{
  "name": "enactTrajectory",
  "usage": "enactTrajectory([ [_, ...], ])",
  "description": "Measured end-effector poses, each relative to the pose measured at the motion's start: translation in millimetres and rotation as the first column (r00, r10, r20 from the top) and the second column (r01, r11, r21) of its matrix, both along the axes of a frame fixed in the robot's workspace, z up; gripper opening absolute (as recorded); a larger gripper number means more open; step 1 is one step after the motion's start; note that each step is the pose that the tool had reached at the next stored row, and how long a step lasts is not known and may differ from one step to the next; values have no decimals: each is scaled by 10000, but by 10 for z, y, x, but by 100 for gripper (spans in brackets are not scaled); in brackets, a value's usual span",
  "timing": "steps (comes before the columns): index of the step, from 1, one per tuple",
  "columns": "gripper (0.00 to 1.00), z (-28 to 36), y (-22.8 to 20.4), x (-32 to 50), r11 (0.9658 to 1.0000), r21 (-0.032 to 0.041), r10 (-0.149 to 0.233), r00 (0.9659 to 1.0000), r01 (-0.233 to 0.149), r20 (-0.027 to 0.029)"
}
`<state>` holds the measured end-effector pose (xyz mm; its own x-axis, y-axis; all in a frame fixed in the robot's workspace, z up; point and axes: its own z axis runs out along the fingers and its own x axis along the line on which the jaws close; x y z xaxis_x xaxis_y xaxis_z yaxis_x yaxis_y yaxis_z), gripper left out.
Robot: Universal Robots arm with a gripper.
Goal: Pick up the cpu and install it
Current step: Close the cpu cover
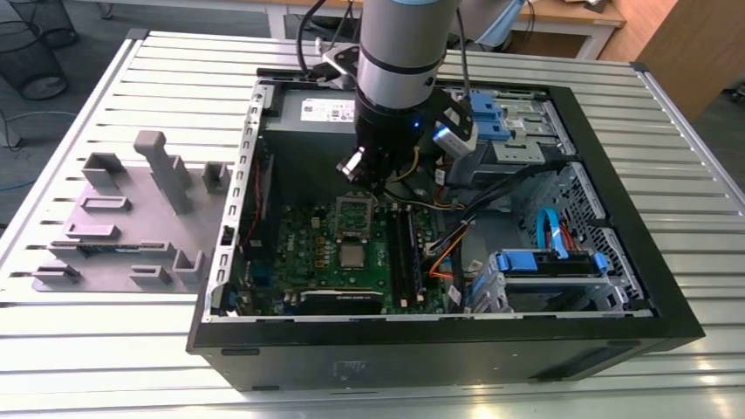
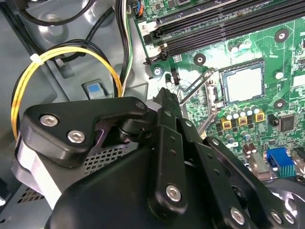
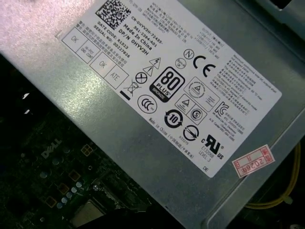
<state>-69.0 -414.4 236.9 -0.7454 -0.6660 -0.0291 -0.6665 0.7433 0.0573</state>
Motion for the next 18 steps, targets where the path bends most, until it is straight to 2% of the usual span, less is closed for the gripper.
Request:
enactTrajectory([
  [14,10,33,0,0,10000,-46,0,10000,0,-56],
  [18,10,35,-10,0,10000,-57,6,10000,-6,-57],
])
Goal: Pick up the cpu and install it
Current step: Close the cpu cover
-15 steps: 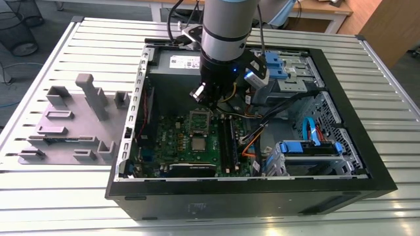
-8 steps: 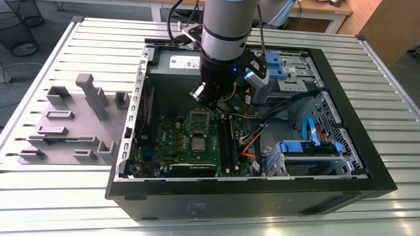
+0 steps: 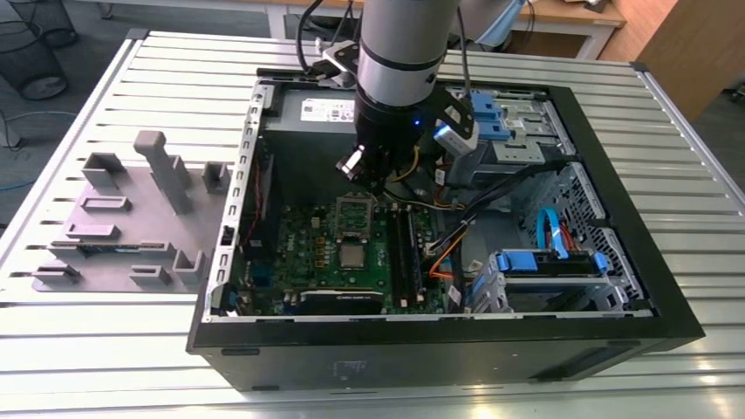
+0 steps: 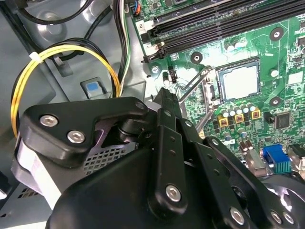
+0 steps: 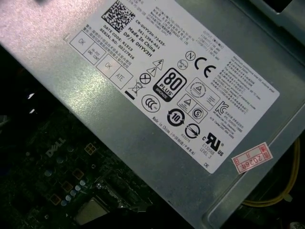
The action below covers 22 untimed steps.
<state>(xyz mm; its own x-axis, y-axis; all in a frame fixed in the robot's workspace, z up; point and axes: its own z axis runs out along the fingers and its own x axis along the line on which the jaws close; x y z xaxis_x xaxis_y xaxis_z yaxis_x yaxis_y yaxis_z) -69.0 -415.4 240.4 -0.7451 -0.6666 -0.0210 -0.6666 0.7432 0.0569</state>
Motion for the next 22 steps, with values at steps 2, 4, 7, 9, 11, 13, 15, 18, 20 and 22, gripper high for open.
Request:
enactTrajectory([
  [2,10,3,-2,0,10000,-1,3,10000,-3,0],
  [4,10,7,-3,0,10000,2,5,10000,-5,1],
  [7,10,14,-4,0,10000,2,5,10000,-5,1],
  [9,10,15,-5,0,10000,-2,6,10000,-6,1],
  [11,10,16,-9,0,10000,-11,9,10000,-9,0],
  [13,10,16,-14,0,10000,-20,13,10000,-13,0],
  [15,10,15,-20,0,10000,-40,20,10000,-20,1],
  [18,10,16,-33,0,10000,-79,33,10000,-33,0],
  [20,10,16,-44,-1,9999,-102,42,10000,-42,0],
  [22,10,15,-58,-3,9999,-123,55,10000,-55,0],
])
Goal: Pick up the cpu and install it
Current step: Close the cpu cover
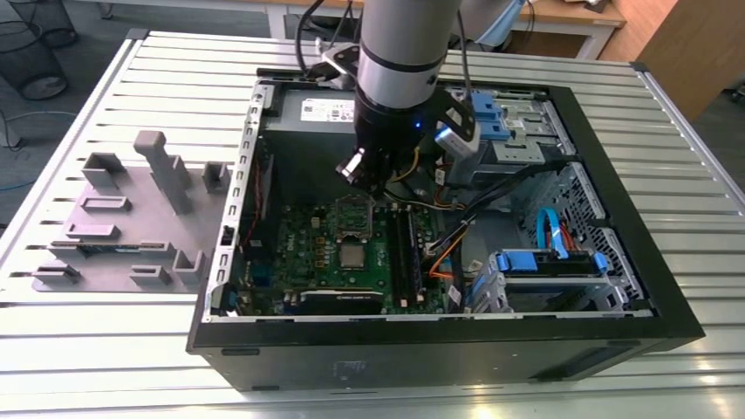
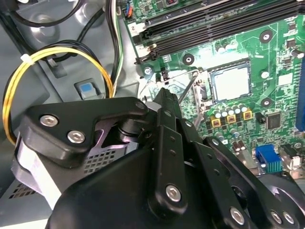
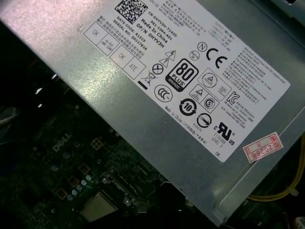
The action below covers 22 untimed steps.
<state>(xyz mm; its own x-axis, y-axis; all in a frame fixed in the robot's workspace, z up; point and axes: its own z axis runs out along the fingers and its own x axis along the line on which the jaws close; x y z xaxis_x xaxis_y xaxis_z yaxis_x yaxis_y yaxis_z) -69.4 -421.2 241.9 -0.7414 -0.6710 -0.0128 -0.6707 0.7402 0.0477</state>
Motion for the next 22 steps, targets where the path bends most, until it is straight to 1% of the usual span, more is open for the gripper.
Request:
enactTrajectory([
  [4,10,0,-33,-7,10000,-43,32,10000,-32,-1],
  [9,10,0,-86,-18,9999,-79,74,10000,-74,0],
  [17,10,0,-192,-27,9998,-142,138,9999,-138,-1],
  [20,10,0,-226,-28,9997,-178,162,9999,-162,-2],
  [22,10,0,-246,-27,9997,-189,183,9998,-183,-1],
])
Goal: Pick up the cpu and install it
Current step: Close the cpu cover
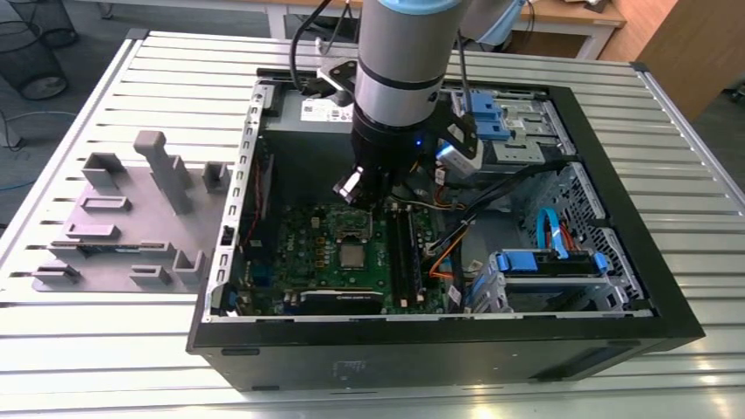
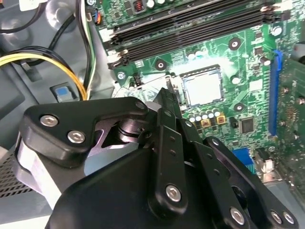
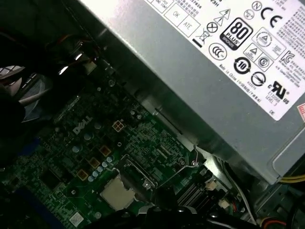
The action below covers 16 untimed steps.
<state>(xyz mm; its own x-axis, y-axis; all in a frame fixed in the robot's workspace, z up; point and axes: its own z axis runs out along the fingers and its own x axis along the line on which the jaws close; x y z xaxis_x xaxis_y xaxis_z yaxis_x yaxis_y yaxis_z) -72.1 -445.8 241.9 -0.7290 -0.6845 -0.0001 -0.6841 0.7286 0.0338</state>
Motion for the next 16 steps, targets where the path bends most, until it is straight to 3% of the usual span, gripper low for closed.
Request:
enactTrajectory([
  [8,10,0,-106,-1,10000,-25,78,10000,-78,-1],
  [16,10,-22,-108,0,9999,-65,121,9999,-121,-2],
])
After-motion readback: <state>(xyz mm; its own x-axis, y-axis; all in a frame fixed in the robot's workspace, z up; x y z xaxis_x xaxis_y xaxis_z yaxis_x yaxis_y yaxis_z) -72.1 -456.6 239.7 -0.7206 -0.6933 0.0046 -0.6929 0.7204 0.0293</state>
